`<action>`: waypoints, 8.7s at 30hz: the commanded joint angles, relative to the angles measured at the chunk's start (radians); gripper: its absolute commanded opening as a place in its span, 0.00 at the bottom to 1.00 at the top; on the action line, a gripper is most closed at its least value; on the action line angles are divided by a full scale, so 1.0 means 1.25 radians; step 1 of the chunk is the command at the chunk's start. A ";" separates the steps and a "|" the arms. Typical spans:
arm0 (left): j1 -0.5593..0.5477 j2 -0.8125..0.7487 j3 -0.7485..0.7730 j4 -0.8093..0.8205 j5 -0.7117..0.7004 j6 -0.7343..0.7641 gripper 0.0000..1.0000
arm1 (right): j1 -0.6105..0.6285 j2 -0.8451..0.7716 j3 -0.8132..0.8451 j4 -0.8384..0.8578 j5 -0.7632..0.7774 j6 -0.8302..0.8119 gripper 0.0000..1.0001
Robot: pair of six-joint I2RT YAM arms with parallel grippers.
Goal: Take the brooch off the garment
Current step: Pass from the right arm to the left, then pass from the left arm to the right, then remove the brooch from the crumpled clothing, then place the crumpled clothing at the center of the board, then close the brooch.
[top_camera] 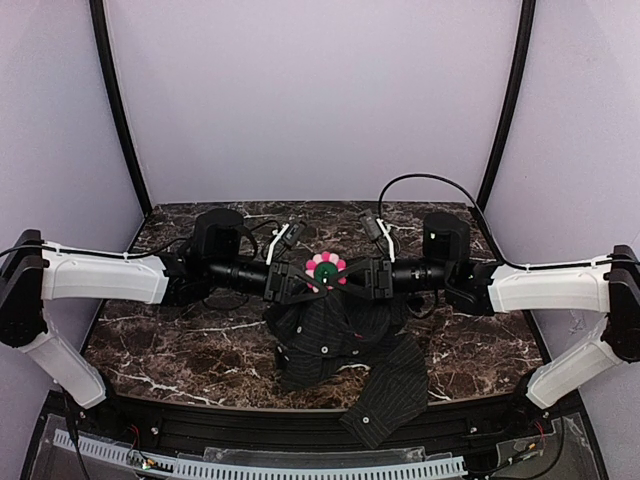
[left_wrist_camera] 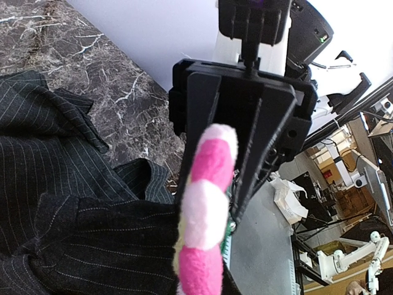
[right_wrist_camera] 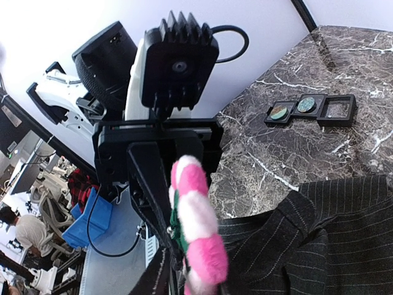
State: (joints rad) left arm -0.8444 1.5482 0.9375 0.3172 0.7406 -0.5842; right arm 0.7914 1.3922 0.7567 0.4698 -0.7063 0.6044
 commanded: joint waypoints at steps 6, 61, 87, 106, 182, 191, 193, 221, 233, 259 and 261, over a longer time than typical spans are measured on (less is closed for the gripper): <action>0.007 0.000 0.012 0.038 -0.010 -0.012 0.01 | 0.023 -0.006 -0.003 -0.011 -0.006 -0.021 0.34; 0.007 -0.073 -0.066 0.065 -0.067 -0.012 0.47 | 0.014 0.009 -0.031 0.127 0.148 0.085 0.00; -0.041 0.044 0.057 -0.076 -0.098 0.073 0.04 | 0.034 -0.078 -0.001 -0.048 0.354 -0.131 0.00; -0.016 -0.054 0.011 0.026 -0.034 -0.005 0.01 | 0.057 -0.064 -0.027 -0.182 0.582 -0.193 0.00; 0.116 -0.178 0.142 -0.352 -0.222 0.584 0.93 | -0.018 -0.118 0.122 -0.011 0.074 0.060 0.00; 0.069 -0.168 0.080 -0.225 -0.202 0.527 0.92 | 0.003 -0.048 0.119 0.074 0.034 0.112 0.00; 0.056 -0.159 0.079 -0.215 -0.195 0.522 0.92 | 0.007 -0.036 0.119 0.089 0.026 0.120 0.00; 0.028 -0.095 0.089 -0.131 -0.055 0.408 0.92 | 0.033 0.003 0.135 0.069 0.057 0.111 0.00; 0.027 -0.079 0.070 -0.035 0.050 0.318 0.92 | 0.034 0.004 0.131 0.060 0.063 0.113 0.00; 0.044 -0.171 0.004 -0.151 -0.266 0.497 0.83 | 0.034 -0.020 0.124 0.074 0.037 0.126 0.00; 0.044 -0.154 0.017 -0.151 -0.256 0.493 0.83 | 0.038 -0.015 0.126 0.081 0.032 0.129 0.00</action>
State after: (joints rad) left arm -0.7937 1.3437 0.9398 0.1570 0.4454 -0.0063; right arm 0.8253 1.3857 0.9092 0.5262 -0.6399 0.7544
